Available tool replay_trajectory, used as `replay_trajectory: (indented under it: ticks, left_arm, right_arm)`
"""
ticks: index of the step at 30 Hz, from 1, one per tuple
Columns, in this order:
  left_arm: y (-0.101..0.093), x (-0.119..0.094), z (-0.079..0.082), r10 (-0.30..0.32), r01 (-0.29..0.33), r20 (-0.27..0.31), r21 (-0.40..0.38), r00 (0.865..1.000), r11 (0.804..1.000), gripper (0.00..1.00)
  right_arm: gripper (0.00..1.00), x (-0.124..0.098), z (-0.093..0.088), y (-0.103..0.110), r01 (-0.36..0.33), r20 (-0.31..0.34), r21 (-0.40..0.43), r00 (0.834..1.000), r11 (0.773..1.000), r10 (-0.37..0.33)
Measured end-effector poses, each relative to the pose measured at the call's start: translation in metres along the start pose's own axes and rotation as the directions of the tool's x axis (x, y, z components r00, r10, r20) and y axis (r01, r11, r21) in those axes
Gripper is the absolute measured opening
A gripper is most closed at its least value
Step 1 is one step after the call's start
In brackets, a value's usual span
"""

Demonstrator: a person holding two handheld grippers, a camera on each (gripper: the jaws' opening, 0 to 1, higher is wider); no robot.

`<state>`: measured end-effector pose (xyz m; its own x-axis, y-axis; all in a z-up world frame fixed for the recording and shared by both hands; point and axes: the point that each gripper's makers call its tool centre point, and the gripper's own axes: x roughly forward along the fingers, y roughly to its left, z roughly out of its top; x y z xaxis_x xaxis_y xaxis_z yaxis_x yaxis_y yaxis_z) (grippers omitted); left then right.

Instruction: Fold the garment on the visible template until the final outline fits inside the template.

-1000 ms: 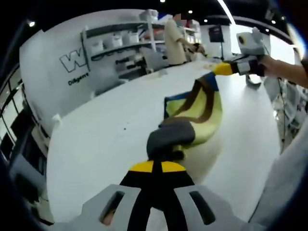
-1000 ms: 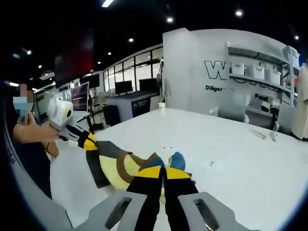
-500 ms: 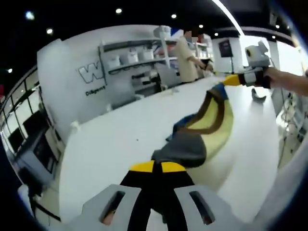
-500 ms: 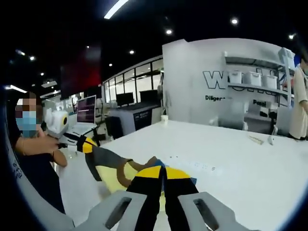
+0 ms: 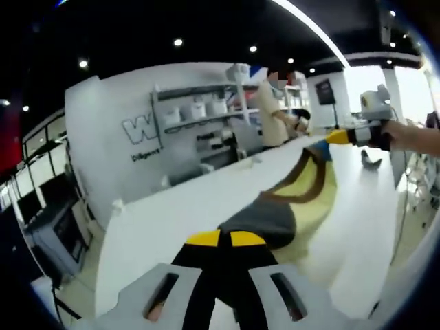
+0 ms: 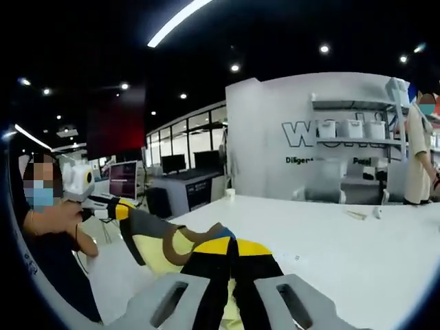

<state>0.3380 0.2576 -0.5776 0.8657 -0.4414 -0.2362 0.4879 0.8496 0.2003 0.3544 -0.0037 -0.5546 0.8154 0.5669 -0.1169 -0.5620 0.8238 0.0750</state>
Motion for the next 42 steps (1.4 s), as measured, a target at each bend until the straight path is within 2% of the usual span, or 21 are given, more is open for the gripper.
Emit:
replay_trajectory:
  ticks: [9, 11, 12, 16, 17, 19, 21, 25, 27, 28, 31, 34, 37, 39, 40, 41, 42]
  left_arm:
    - [-0.012, -0.023, 0.041, 0.027, -0.03, 0.08, 0.035, 0.996, 0.999, 0.0]
    - [-0.014, -0.032, 0.058, 0.035, -0.04, 0.117, 0.04, 0.993, 0.998, 0.0]
    - [-0.015, -0.033, 0.062, 0.036, -0.042, 0.124, 0.042, 0.992, 0.998, 0.0]
    - [-0.013, -0.045, 0.094, 0.062, -0.083, 0.181, 0.111, 0.982, 0.99, 0.0]
    - [-0.018, -0.049, 0.104, 0.062, -0.087, 0.193, 0.123, 0.979, 0.989, 0.0]
    - [-0.02, -0.056, 0.122, 0.061, -0.096, 0.236, 0.14, 0.97, 0.985, 0.0]
    - [-0.024, -0.061, 0.136, 0.058, -0.101, 0.265, 0.154, 0.962, 0.983, 0.0]
    - [-0.019, -0.063, 0.141, 0.063, -0.11, 0.277, 0.156, 0.959, 0.982, 0.0]
    - [-0.007, -0.056, 0.132, 0.07, -0.116, 0.266, 0.163, 0.961, 0.98, 0.0]
    - [0.003, -0.048, 0.117, 0.076, -0.116, 0.229, 0.165, 0.97, 0.98, 0.0]
    - [0.004, -0.033, 0.085, 0.072, -0.091, 0.163, 0.115, 0.984, 0.989, 0.0]
    - [0.007, -0.02, 0.058, 0.073, -0.082, 0.102, 0.093, 0.992, 0.992, 0.0]
    - [0.015, -0.003, 0.031, 0.075, -0.079, 0.048, 0.089, 0.996, 0.993, 0.0]
    - [0.023, 0.005, 0.01, 0.086, -0.085, -0.004, 0.144, 0.996, 0.986, 0.0]
    - [0.028, 0.012, -0.005, 0.091, -0.085, -0.047, 0.129, 0.995, 0.988, 0.0]
    - [0.03, 0.019, -0.016, 0.083, -0.075, -0.065, 0.106, 0.994, 0.992, 0.0]
    - [0.032, 0.024, -0.02, 0.08, -0.073, -0.064, 0.095, 0.995, 0.993, 0.0]
  right_arm:
    - [0.0, -0.027, 0.037, 0.011, -0.025, 0.068, -0.033, 0.997, 0.999, 0.027]
    - [0.0, -0.036, 0.052, 0.016, -0.038, 0.102, -0.048, 0.994, 0.998, 0.043]
    - [0.0, -0.037, 0.055, 0.017, -0.042, 0.107, -0.049, 0.993, 0.998, 0.047]
    - [0.0, -0.053, 0.087, 0.025, -0.054, 0.16, -0.09, 0.985, 0.994, 0.068]
    - [0.0, -0.055, 0.092, 0.026, -0.059, 0.169, -0.094, 0.983, 0.994, 0.074]
    - [0.0, -0.061, 0.104, 0.028, -0.068, 0.189, -0.097, 0.978, 0.993, 0.086]
    - [0.0, -0.062, 0.109, 0.026, -0.06, 0.197, -0.102, 0.977, 0.993, 0.08]
    - [0.0, -0.058, 0.104, 0.024, -0.062, 0.179, -0.103, 0.98, 0.993, 0.08]
    - [0.0, -0.053, 0.099, 0.023, -0.067, 0.166, -0.102, 0.983, 0.993, 0.083]
    - [0.0, -0.044, 0.085, 0.02, -0.073, 0.128, -0.079, 0.988, 0.994, 0.083]
    - [0.0, -0.028, 0.062, 0.016, -0.072, 0.071, -0.065, 0.995, 0.995, 0.076]
    - [0.0, -0.008, 0.038, 0.012, -0.08, 0.024, -0.057, 0.996, 0.995, 0.081]
    - [0.0, 0.014, 0.011, 0.007, -0.081, -0.037, -0.048, 0.996, 0.996, 0.08]
    - [0.0, 0.025, -0.008, 0.005, -0.079, -0.09, -0.043, 0.993, 0.996, 0.075]
    - [0.0, 0.028, -0.01, 0.005, -0.081, -0.092, -0.046, 0.993, 0.996, 0.077]
    - [0.0, 0.035, -0.016, 0.003, -0.08, -0.099, -0.046, 0.992, 0.996, 0.075]
    - [0.0, 0.042, -0.023, 0.001, -0.08, -0.106, -0.027, 0.991, 0.996, 0.077]
